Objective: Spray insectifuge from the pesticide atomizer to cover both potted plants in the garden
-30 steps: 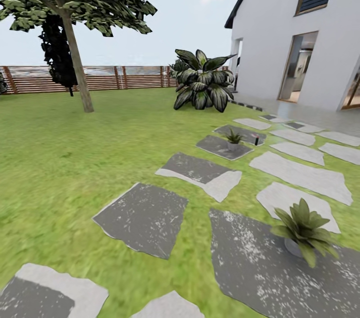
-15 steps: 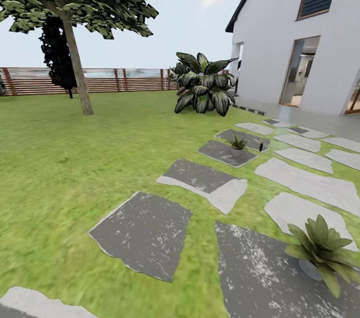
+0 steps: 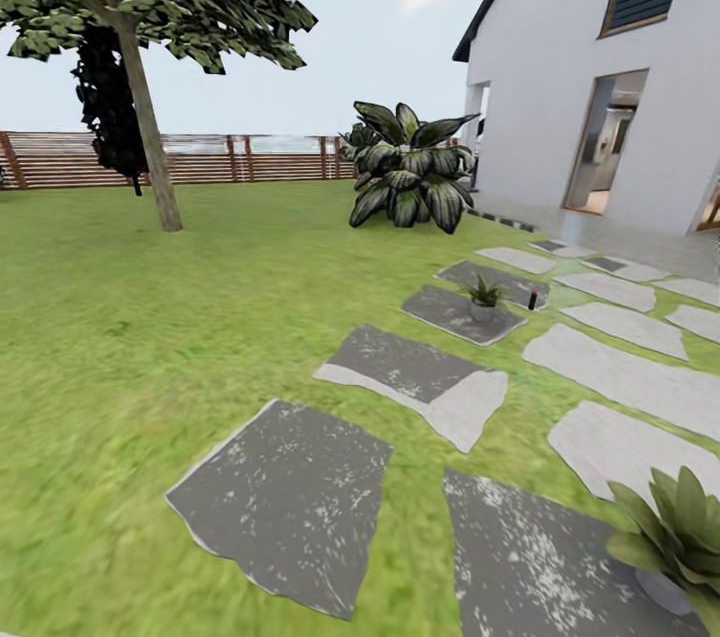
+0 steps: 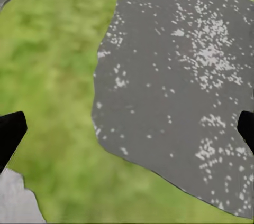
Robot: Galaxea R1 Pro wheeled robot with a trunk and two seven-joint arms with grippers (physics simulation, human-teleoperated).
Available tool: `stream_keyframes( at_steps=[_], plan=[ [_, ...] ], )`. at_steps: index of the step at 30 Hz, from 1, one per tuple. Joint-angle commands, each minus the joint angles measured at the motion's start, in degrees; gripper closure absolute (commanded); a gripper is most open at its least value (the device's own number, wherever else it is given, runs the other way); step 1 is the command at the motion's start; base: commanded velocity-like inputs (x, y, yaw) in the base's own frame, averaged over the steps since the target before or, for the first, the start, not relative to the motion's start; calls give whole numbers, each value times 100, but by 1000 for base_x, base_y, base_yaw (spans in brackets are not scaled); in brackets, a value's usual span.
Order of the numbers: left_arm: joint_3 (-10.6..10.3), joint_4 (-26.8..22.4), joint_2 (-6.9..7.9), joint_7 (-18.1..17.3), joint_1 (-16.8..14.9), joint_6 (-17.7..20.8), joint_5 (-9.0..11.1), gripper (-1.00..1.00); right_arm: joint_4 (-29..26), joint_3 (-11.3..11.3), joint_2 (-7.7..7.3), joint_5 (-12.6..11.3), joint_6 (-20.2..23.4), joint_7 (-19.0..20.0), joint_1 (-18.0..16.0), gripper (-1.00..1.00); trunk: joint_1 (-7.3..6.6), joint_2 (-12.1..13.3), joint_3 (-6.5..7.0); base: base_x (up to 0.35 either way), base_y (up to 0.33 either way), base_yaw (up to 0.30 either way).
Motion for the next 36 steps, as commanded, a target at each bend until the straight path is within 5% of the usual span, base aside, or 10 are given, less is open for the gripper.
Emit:
stream_keyframes(
  at_steps=[1, 28, 36],
  plan=[
    [8, 5, -1, 5, -4, -19, 2, -100, 4, 3, -2, 15, -17, 3, -4, -100, 3, -1, -5, 336, 75, -114],
    [7, 6, -1, 5, -4, -19, 0, -100, 4, 3, -2, 15, -8, 4, -3, -100, 3, -1, -5, 336, 74, -255],
    [3, 5, -1, 5, -4, -19, 2, -100, 4, 3, -2, 15, -8, 4, -3, -100, 3, -1, -5, 336, 74, -77]
  ],
)
